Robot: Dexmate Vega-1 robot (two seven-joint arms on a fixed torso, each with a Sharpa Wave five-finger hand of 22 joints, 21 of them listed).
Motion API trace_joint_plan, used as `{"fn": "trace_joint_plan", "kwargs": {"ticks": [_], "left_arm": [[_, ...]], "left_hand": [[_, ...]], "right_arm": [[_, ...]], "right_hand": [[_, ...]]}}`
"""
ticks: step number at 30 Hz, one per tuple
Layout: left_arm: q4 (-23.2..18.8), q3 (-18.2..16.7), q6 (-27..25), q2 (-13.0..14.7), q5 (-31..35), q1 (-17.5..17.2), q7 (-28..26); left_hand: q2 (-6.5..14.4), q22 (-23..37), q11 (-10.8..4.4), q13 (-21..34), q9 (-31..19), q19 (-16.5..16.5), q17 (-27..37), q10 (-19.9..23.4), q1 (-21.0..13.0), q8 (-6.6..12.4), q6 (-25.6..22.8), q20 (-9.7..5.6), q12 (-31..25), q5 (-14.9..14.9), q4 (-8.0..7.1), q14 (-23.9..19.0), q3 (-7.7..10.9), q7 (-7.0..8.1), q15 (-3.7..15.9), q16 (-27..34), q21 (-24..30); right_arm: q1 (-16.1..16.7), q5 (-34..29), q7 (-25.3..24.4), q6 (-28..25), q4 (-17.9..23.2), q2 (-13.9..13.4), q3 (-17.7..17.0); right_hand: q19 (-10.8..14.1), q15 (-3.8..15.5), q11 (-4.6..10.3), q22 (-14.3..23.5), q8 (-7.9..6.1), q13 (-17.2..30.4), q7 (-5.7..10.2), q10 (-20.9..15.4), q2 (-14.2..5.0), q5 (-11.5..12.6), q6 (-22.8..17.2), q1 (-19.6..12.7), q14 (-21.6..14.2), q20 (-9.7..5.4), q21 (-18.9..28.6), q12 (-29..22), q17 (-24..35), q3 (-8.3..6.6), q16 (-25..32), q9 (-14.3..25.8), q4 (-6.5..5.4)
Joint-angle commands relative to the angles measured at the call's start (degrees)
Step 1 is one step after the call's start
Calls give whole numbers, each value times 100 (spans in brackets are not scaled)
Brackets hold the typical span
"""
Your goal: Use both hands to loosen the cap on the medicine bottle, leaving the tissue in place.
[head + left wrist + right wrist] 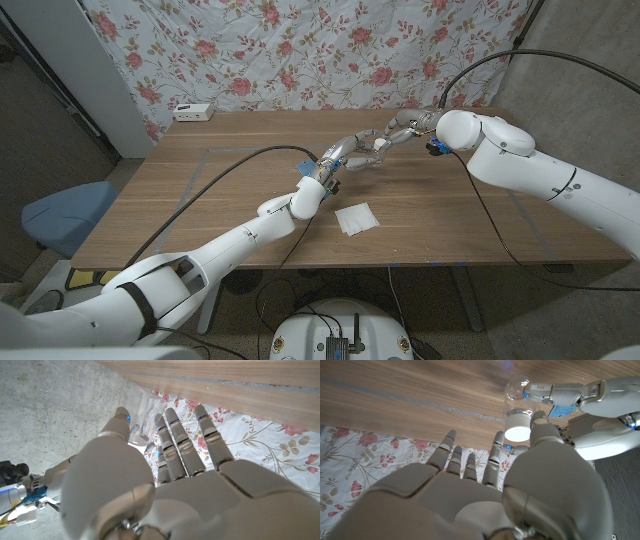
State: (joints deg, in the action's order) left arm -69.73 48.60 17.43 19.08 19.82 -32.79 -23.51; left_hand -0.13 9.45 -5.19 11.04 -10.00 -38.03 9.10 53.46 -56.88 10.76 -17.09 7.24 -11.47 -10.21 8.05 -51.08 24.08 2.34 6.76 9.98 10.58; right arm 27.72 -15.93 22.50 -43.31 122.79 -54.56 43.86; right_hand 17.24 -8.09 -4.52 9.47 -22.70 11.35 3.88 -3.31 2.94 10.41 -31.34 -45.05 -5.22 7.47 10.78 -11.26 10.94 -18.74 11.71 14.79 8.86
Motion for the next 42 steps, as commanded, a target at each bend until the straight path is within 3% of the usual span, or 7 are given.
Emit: {"fn": "trace_joint_plan", "kwargs": {"ticks": [1, 42], "left_arm": [[15, 13, -7, -11, -14, 15, 18], [50, 34, -16, -24, -55, 56, 98]], "left_hand": [[15, 18, -221, 20, -9, 20, 7, 265, 1, 13, -75, 7, -26, -17, 17, -71, 55, 3, 488, -13, 5], [14, 18, -227, 21, -10, 48, 8, 282, 36, -4, -85, 14, -15, -15, 10, -87, 116, 32, 485, -14, 7]], "right_arm": [[30, -27, -48, 63, -70, 60, -21], [116, -119, -194, 141, -146, 140, -57]], "right_hand": [[10, -17, -15, 22, -74, 13, 4, -56, -14, 18, -85, -46, -43, -40, 17, -59, 17, -55, 32, 19, 17], [131, 81, 20, 23, -468, 16, 217, -297, -100, 8, -685, -221, -214, -122, 36, -79, 55, -220, 72, 164, 34]]}}
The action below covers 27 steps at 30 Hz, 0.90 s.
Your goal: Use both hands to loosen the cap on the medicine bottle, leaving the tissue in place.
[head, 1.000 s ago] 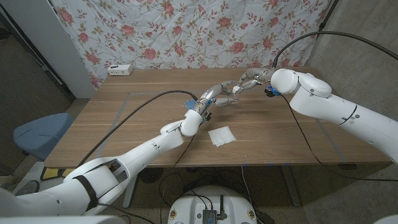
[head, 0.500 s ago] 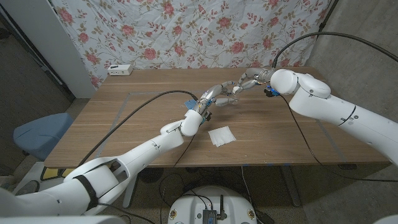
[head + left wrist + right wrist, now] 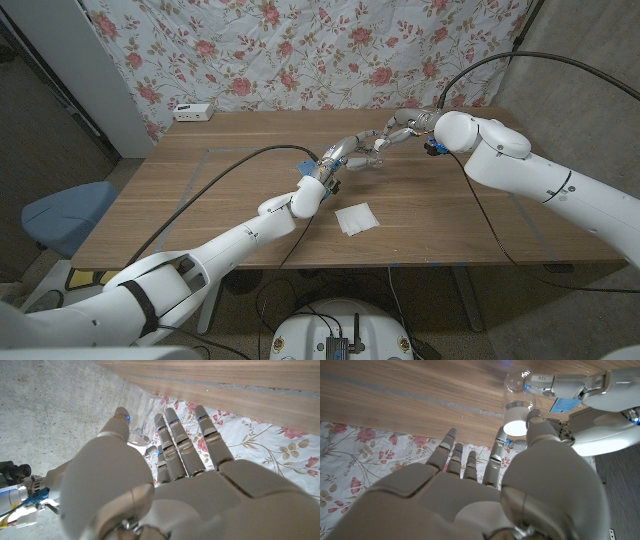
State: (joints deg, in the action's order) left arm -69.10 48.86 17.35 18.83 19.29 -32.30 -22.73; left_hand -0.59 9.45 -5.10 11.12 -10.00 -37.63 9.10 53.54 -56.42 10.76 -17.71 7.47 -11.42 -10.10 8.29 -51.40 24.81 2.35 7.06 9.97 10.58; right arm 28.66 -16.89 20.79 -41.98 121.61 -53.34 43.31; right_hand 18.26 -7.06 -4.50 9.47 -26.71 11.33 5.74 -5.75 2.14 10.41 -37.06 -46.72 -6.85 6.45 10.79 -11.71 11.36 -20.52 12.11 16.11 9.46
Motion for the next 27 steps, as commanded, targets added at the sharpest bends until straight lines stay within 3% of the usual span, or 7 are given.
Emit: {"fn": "trace_joint_plan", "kwargs": {"ticks": [1, 13, 27], "left_arm": [[-18, 8, -10, 2, -3, 5, 23], [6, 13, -6, -11, -20, 10, 39], [56, 18, -14, -35, -49, 24, 55]], "left_hand": [[59, 18, -232, 13, -10, 10, 8, 276, -7, -5, -21, -9, -20, -26, -14, -57, 44, 36, 453, -14, 6], [64, 18, -236, 14, -10, 15, 8, 288, 4, -3, -31, -5, -22, -26, -16, -60, 64, 51, 455, -15, 8], [59, 18, -228, 15, -10, 26, 8, 292, 23, -3, -38, -2, -19, -25, -18, -63, 81, 55, 452, -15, 7]], "right_arm": [[29, -13, -32, 9, -33, 25, -11], [26, -16, -31, -21, -56, 38, -8], [6, 192, 3, 104, -164, 48, -74]], "right_hand": [[32, -16, 21, 23, -75, 18, 39, -58, -34, 9, -129, -63, -54, -17, 36, -34, 15, -49, 33, 32, -27], [102, 101, 82, 22, -129, 17, 103, -112, -148, 21, -210, -230, -88, -68, 48, -29, 15, -145, 39, 25, 7], [98, 143, 132, 21, -68, 15, 240, -65, -325, 36, -32, -462, -49, -101, 28, 15, 16, -281, 16, 4, 19]]}}
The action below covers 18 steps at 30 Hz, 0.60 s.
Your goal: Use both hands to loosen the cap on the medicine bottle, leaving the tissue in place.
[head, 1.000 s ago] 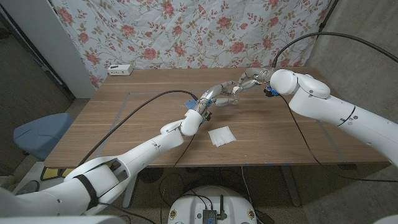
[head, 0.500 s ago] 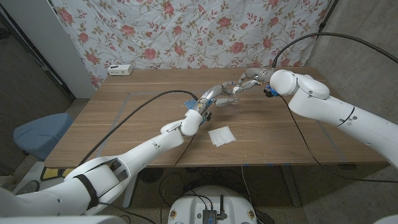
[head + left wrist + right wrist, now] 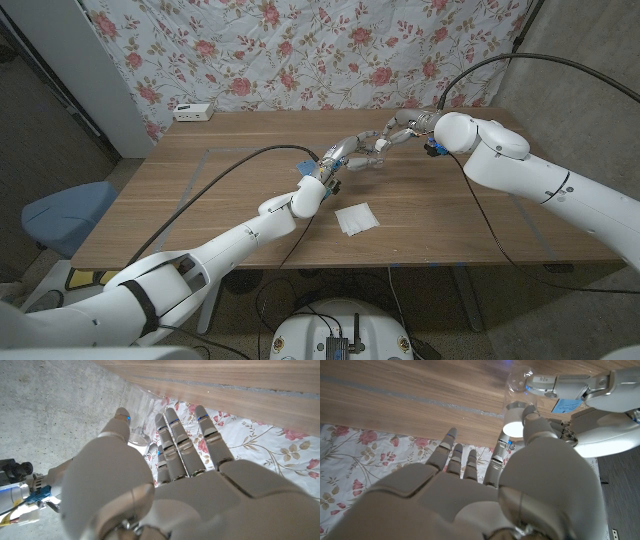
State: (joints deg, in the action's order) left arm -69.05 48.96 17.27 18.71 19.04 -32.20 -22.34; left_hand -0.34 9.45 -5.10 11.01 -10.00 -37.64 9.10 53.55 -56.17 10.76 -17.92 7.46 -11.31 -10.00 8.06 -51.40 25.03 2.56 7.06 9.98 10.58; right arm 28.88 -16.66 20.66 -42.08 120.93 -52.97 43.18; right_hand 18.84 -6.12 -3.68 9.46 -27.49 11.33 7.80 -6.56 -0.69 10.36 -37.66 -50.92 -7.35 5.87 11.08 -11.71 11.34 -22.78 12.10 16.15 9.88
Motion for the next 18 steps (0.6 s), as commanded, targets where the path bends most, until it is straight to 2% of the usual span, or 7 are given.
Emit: {"fn": "trace_joint_plan", "kwargs": {"ticks": [1, 18], "left_arm": [[59, 10, -5, -26, -23, 18, 14], [230, 41, 33, -92, -55, 110, 18]], "left_hand": [[35, 18, -227, 26, -10, 29, 8, 296, 2, -4, -16, -2, -31, -35, 3, -67, 59, 33, 448, -14, 6], [34, 18, -229, 27, -10, 42, 8, 291, 28, -11, -5, 4, -25, -35, -1, -68, 83, 38, 450, -16, 7]], "right_arm": [[-9, 186, 2, 123, -102, 15, -73], [43, 524, -97, 419, -278, 12, -243]], "right_hand": [[41, 49, 50, 21, 11, 15, 41, 16, -48, 40, 30, -44, 0, -47, -1, 16, 18, -57, 17, -1, -26], [48, 174, 236, 19, -56, 11, 250, -34, -259, 35, -159, -263, -3, -101, -11, 18, 14, -171, 15, -34, -13]]}}
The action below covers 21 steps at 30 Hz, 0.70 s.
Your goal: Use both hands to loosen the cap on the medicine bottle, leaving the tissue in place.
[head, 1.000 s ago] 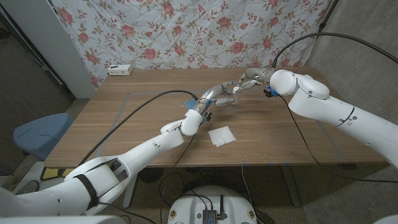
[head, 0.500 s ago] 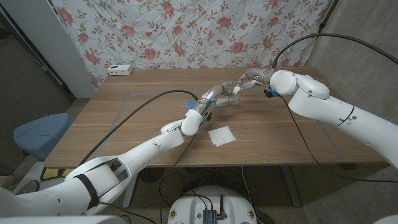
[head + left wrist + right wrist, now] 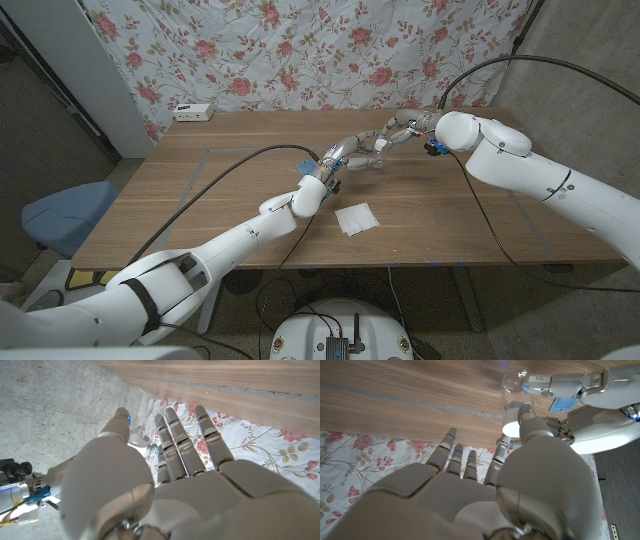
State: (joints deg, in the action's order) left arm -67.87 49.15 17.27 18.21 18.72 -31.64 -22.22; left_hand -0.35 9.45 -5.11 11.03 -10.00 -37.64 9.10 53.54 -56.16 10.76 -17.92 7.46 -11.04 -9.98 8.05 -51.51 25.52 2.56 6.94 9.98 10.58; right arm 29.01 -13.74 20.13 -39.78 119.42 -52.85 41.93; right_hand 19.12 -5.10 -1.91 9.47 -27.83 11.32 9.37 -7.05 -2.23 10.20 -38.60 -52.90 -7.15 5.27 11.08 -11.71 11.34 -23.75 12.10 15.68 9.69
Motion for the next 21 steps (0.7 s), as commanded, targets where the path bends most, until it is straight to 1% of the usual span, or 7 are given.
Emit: {"fn": "trace_joint_plan", "kwargs": {"ticks": [1, 9, 11, 21], "left_arm": [[125, 24, 38, -47, -26, 59, 3], [170, 39, 39, -66, -36, 86, 2], [188, 44, 42, -77, -41, 98, 4], [235, 69, 37, -109, -53, 133, 16]], "left_hand": [[35, 19, -228, 26, -11, 42, 7, 295, 28, -11, -5, 4, -52, -36, -1, -56, 36, 41, 462, -17, 7], [35, 18, -228, 27, -11, 40, 8, 303, 41, -11, -6, 6, -53, -37, -2, -62, 48, 36, 456, -14, 10], [33, 18, -226, 27, -11, 40, 8, 312, 41, -11, -6, 2, -56, -37, -1, -62, 50, 40, 455, -15, 10], [33, 18, -232, 27, -11, 43, 8, 309, 55, -12, -3, 3, -52, -37, -2, -68, 64, 47, 450, -14, 11]], "right_arm": [[24, 240, -47, 189, -135, 3, -119], [-1, 346, -35, 285, -208, -6, -146], [11, 399, -39, 330, -225, -14, -173], [-26, 574, 52, 461, -331, -40, -205]], "right_hand": [[16, 76, 73, 19, -19, 11, 114, 20, -122, 53, -61, -93, -18, -44, -13, 21, 13, -86, 12, 10, 13], [8, 119, 136, 19, -15, 9, 196, 37, -232, 66, -69, -215, 0, -76, -18, 34, 13, -147, 6, -3, 21], [2, 126, 186, 18, -30, 7, 248, 46, -258, 68, -114, -252, 1, -81, -20, 39, 11, -159, 5, -8, 24], [-14, 163, 247, 18, -17, 4, 298, 76, -343, 80, -110, -379, 36, -116, -26, 52, 10, -210, -8, -21, 41]]}}
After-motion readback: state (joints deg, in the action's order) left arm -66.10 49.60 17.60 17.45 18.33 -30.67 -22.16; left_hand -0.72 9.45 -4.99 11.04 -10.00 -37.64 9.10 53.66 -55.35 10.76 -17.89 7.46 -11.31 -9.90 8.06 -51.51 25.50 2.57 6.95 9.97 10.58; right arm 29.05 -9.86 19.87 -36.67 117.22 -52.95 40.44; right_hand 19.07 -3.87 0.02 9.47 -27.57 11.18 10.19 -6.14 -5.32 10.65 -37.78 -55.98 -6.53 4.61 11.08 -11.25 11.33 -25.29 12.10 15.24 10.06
